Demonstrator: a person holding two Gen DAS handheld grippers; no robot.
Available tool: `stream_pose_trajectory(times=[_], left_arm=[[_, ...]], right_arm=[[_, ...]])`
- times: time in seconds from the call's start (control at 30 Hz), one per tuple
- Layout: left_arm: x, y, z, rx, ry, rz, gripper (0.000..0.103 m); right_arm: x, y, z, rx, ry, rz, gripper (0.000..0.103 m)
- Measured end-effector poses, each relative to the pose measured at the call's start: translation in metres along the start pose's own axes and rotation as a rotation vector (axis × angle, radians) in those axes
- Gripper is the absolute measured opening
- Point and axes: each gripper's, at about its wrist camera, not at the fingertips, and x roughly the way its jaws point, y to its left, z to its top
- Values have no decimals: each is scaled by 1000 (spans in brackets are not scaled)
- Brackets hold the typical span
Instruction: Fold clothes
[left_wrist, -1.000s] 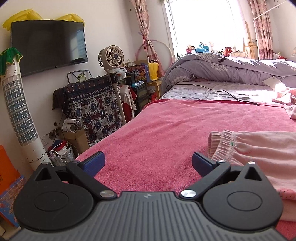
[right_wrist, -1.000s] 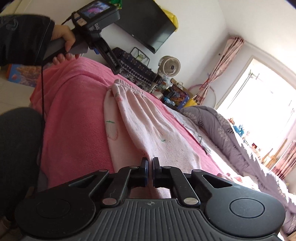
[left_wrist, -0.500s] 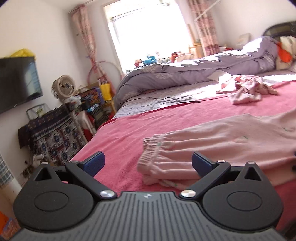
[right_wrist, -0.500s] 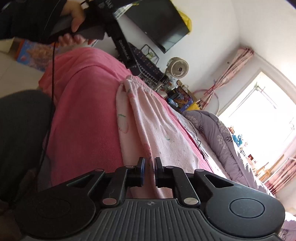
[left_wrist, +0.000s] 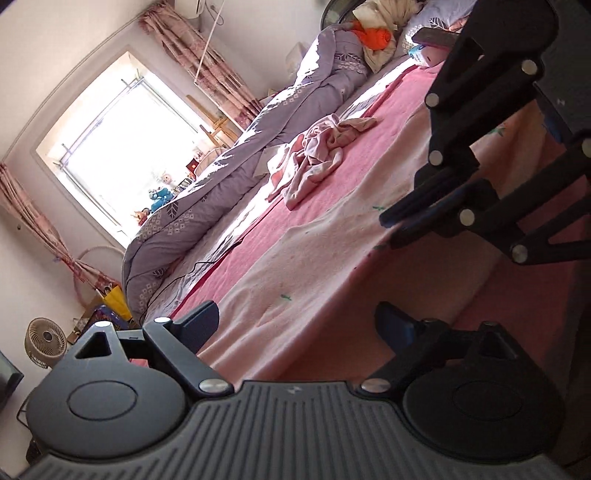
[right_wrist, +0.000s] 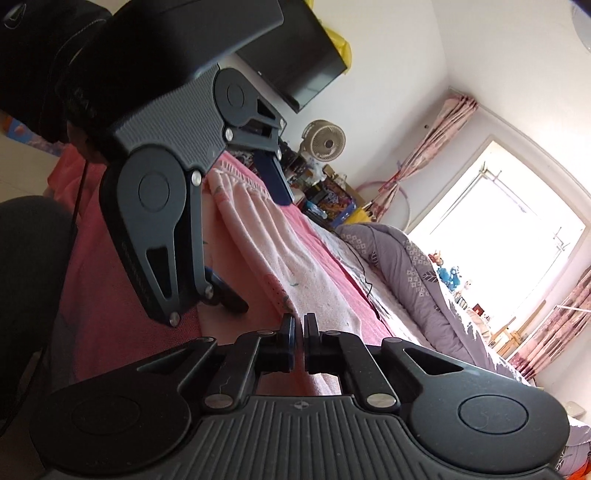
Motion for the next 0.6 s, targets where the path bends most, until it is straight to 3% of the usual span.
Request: stream_pose_trajectory(times=[0.1,0.23,0.3,0.37,0.43,0.47,0.53,0.6], left_arm=[[5,-13,5,29,-19,52,76],[8,-17,9,11,-10,65,42],[3,-8,11,-45,-21,47,30],[1,1,12,-94,-26,29,26],[-1,6,11,-104,-17,36,23],[-1,7,10,-108,-12,38,19],[-5,11,10,-117,-14,53,17],[-14,17,11,-129,-29,76,16]], right_arm=[[1,-2,-2,5,-3,11,6],[2,-3,-9,-6,11,5,9],[3,-2,-15,-17,32,-18,15],[6,-2,-20,-27,50,-33,39],[8,-2,-25,-36,62,-42,40],[8,-3,-26,-31,63,-43,31],[8,-8,-26,5,61,-42,5],[7,-6,-26,6,58,-29,4]])
